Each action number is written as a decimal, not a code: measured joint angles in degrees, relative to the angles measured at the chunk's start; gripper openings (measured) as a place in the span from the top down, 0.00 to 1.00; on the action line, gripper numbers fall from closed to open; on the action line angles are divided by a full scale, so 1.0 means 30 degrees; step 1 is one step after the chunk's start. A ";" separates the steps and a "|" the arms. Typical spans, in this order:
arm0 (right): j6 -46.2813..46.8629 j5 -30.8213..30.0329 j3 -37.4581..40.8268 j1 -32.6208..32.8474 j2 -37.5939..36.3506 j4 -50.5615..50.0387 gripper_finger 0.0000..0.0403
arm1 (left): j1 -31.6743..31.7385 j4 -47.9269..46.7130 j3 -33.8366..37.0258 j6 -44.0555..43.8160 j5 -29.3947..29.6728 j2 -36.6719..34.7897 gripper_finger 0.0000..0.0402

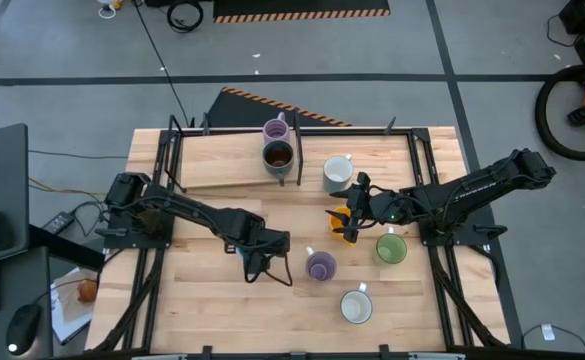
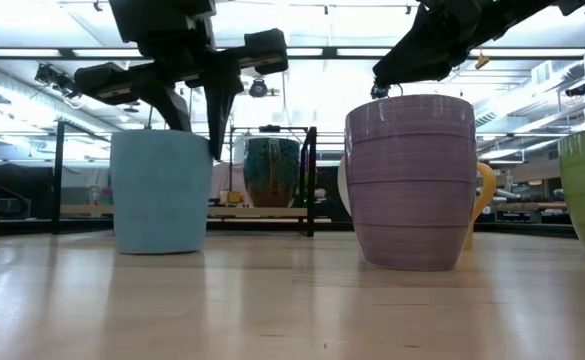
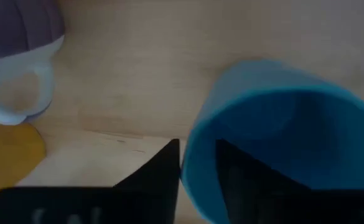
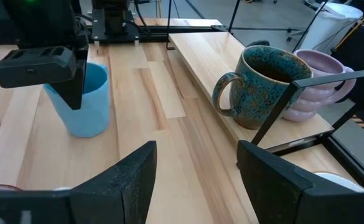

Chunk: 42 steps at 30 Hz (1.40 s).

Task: Place coffee mugs
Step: Put the light blue mug on the shelf

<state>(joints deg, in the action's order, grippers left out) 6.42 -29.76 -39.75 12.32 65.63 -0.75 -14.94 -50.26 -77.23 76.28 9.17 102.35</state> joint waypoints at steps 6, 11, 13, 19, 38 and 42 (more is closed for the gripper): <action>-0.0012 0.0007 0.0000 0.0006 0.0000 0.0025 0.43 | -0.0020 -0.0025 0.0000 -0.1716 0.0224 0.0000 0.56; -0.0046 0.0077 0.0000 0.0004 0.0000 0.0044 0.43 | -0.0008 -0.0453 0.0000 -0.2457 0.0837 0.0000 0.53; -0.0102 0.0160 0.0000 0.0006 0.0000 0.0044 0.43 | -0.0050 -0.0888 0.0000 -0.2689 0.1008 0.0000 0.53; -0.0319 0.0168 0.0000 0.0000 0.0000 0.0058 0.43 | -0.0269 -0.2099 -0.1445 -0.4042 0.1211 -0.0007 0.56; -0.1136 0.0168 0.0000 0.0000 0.0000 0.0073 0.43 | 0.0844 -0.4778 -0.5993 -3.2448 -0.2246 0.0121 0.57; -0.1272 0.0168 0.0000 0.0000 0.0000 0.0073 0.43 | 0.1010 -0.5246 -0.5982 -3.8260 -0.2506 0.0124 0.57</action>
<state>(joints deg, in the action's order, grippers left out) 2.61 -29.26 -39.75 12.32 65.63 -0.54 -11.91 -66.00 -95.18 -38.50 1.65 102.72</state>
